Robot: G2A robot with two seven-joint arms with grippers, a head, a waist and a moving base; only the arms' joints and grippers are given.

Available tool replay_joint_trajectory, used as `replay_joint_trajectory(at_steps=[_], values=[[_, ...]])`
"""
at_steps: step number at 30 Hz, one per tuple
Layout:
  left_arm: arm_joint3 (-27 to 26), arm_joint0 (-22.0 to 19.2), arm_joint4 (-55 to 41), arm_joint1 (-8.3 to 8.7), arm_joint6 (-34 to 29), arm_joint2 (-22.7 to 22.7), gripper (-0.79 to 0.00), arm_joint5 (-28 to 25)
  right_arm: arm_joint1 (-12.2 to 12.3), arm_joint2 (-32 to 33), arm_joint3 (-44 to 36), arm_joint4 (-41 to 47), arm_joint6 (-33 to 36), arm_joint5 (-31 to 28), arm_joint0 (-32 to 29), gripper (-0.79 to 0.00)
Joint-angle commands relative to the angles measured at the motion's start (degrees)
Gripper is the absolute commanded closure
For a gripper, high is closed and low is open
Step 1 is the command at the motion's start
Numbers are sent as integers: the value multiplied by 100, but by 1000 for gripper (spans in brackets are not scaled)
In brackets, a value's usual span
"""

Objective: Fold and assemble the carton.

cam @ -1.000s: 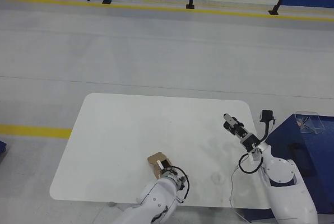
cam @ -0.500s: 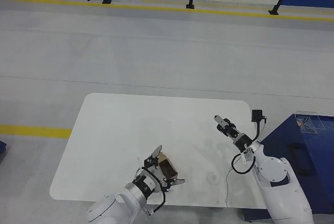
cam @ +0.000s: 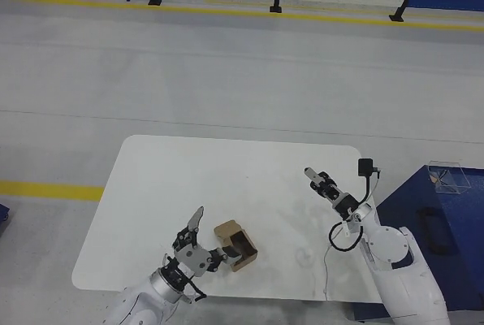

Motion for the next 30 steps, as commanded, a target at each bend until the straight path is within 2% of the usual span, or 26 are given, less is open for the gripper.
replay_joint_trajectory(at_steps=[1,3,5,8,12,13,15,18,21,23,30], values=[[1,0,0,0,70,0,-785,-6,0,0,0,0,0,0,0,-785],[1,0,0,0,70,0,-785,-6,5,-15,-10,-133,10,3,-4,-785],[1,0,0,0,70,0,-785,-6,13,-147,-95,-816,-91,66,-24,-785],[-358,-40,1865,76,818,67,-785,254,17,-422,-327,-1902,-285,80,-114,-785],[-1057,97,4311,200,1715,357,-785,1712,23,-786,-379,-2984,-225,38,-199,-785],[-1159,133,4655,222,1737,486,-785,2167,22,-872,-348,-3156,-155,31,-197,-785],[-1146,52,5113,267,1599,653,-785,3415,15,-1022,-271,-3375,-52,-12,-173,-785],[-1030,-251,5692,276,1685,987,-785,4374,-1,-1257,-134,-3576,123,-93,-151,-785],[-707,-577,6007,235,1803,1360,-785,4725,-24,-1477,-4,-3829,194,-95,-105,-785],[-481,-747,6144,200,1851,1605,-785,4725,-45,-1628,70,-3970,203,-95,-64,-785],[6,-1054,6101,18,2350,1908,-785,4725,-107,-1958,242,-4254,162,-83,110,-785]])
